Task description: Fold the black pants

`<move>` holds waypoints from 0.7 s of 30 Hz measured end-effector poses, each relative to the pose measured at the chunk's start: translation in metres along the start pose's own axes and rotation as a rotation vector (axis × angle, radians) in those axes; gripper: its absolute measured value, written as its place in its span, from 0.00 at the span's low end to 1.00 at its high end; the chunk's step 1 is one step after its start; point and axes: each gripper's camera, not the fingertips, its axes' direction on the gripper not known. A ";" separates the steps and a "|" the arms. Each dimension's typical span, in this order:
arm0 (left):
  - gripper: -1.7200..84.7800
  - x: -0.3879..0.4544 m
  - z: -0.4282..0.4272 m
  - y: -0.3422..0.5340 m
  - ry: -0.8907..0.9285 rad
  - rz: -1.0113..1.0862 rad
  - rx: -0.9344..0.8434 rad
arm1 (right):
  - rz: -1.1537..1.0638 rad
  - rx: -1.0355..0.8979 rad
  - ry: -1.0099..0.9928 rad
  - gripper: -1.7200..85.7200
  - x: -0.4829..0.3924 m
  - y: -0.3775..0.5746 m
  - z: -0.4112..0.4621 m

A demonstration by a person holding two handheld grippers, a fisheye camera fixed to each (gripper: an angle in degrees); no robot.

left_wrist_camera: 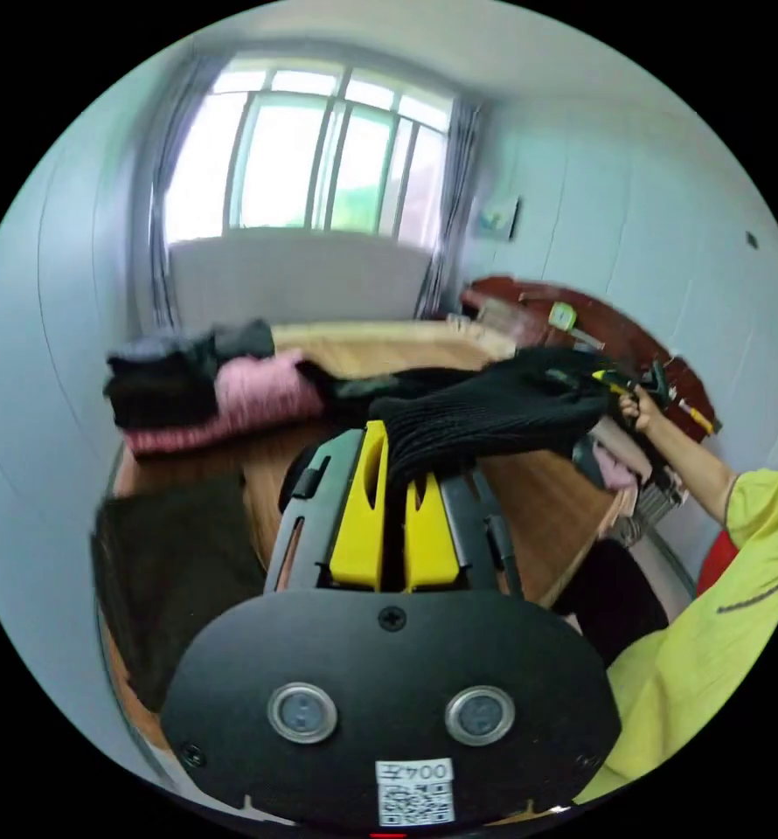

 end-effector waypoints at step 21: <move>0.01 0.124 0.135 0.162 0.126 -0.076 -0.228 | 0.270 -0.101 0.315 0.09 0.077 0.285 -0.004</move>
